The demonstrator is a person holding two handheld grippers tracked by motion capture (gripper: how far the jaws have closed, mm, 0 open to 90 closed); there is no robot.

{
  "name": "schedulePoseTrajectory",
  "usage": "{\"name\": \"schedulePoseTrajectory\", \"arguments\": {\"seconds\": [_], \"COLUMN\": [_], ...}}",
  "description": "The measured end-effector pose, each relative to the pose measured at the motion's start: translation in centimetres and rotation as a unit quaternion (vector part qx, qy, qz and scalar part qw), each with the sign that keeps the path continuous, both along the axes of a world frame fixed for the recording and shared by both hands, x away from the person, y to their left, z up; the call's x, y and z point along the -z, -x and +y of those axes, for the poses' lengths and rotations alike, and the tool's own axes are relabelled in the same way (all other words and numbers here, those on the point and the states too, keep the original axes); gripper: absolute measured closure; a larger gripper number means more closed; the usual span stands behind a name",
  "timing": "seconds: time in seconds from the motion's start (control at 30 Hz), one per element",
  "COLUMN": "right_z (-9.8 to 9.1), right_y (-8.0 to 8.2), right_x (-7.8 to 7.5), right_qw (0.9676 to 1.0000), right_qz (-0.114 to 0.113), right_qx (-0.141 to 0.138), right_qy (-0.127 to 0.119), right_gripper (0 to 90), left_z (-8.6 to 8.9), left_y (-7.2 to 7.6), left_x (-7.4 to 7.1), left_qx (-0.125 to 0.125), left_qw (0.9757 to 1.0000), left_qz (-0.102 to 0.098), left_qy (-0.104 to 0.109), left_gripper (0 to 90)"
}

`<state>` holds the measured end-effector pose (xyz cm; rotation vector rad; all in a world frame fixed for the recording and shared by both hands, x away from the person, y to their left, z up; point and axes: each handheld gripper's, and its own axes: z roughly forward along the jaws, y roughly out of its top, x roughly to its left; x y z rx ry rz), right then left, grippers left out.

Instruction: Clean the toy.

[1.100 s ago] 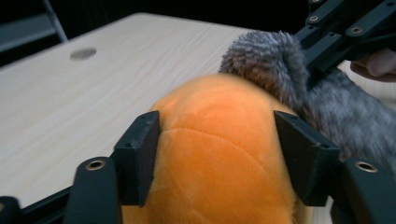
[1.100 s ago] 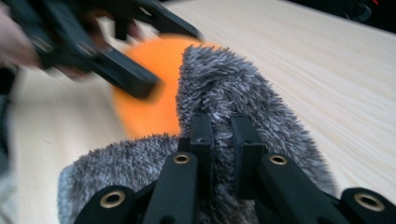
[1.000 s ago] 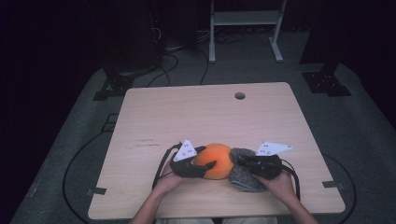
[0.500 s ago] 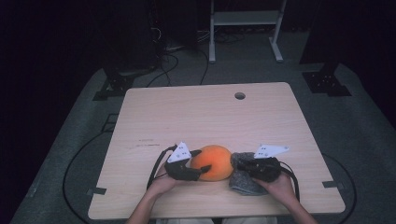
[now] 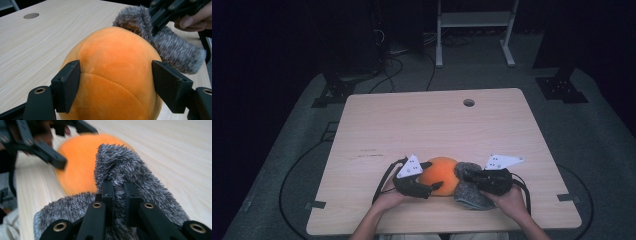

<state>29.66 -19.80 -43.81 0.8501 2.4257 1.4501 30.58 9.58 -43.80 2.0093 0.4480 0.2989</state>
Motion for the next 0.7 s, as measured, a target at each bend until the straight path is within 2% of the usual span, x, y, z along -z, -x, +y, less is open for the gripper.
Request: {"name": "schedulePoseTrajectory", "arguments": {"seconds": [0.03,0.1,0.13,0.17,0.2,0.3,0.37,0.4,0.47,0.5,0.53,0.6,0.63,0.7], "right_z": [-0.5,-0.6,-1.0,-1.0,-1.0,0.1,0.9,1.2,1.4,1.4,1.3,1.1,1.0,0.6], "right_y": [0.0,0.0,0.4,0.4,0.6,1.1,1.1,1.0,0.8,0.8,0.8,0.8,0.8,0.6], "right_x": [0.4,0.5,-0.1,-0.1,-0.6,-2.4,-2.6,-2.4,-1.6,-1.6,-1.6,-1.5,-1.3,-0.9], "right_qw": [0.9998,0.9996,0.9998,0.9998,1.0,0.9987,0.9985,0.9987,0.999,0.999,0.999,0.9992,0.9993,0.9994], "right_qz": [0.009,0.011,0.001,0.001,-0.008,-0.04,-0.046,-0.045,-0.034,-0.034,-0.036,-0.033,-0.03,-0.024], "right_qx": [0.006,0.009,0.011,0.011,0.006,-0.015,-0.024,-0.024,-0.026,-0.026,-0.025,-0.024,-0.023,-0.018], "right_qy": [0.017,0.024,0.015,0.015,0.002,-0.027,-0.019,-0.007,-0.008,-0.008,-0.005,-0.002,0.003,0.018], "right_gripper": [80.7,80.7,80.8,80.8,80.8,80.7,80.7,80.7,80.7,80.7,80.7,80.7,80.7,80.7], "left_z": [-0.1,-0.2,-0.3,-0.4,-0.6,-1.2,-1.4,-1.3,-0.9,-0.6,-0.5,-0.2,-0.1,-0.2], "left_y": [0.1,0.2,0.2,0.3,0.4,0.8,0.9,0.8,0.5,0.2,0.0,-0.5,-0.5,-0.3], "left_x": [0.0,0.0,-0.1,-0.1,-0.1,-0.3,-0.5,-0.7,-0.9,-1.0,-1.0,-0.6,-0.4,-0.3], "left_qx": [-0.001,-0.003,-0.003,-0.002,0.0,0.008,0.012,0.012,0.004,-0.011,-0.012,-0.011,-0.011,-0.008], "left_qw": [1.0,1.0,0.9999,0.9999,0.9998,0.999,0.9988,0.9991,0.9998,0.9999,0.9999,0.9995,0.9994,0.9996], "left_qz": [-0.002,-0.009,-0.012,-0.015,-0.02,-0.038,-0.042,-0.036,-0.021,-0.009,0.001,0.029,0.034,0.025], "left_qy": [0.0,-0.001,-0.003,-0.006,-0.008,-0.021,-0.022,-0.018,-0.005,-0.001,-0.003,0.002,0.002,0.008], "left_gripper": [25.1,25.0,25.5,25.5,26.1,26.8,25.6,23.0,12.8,12.8,10.5,11.5,14.4,20.5]}}
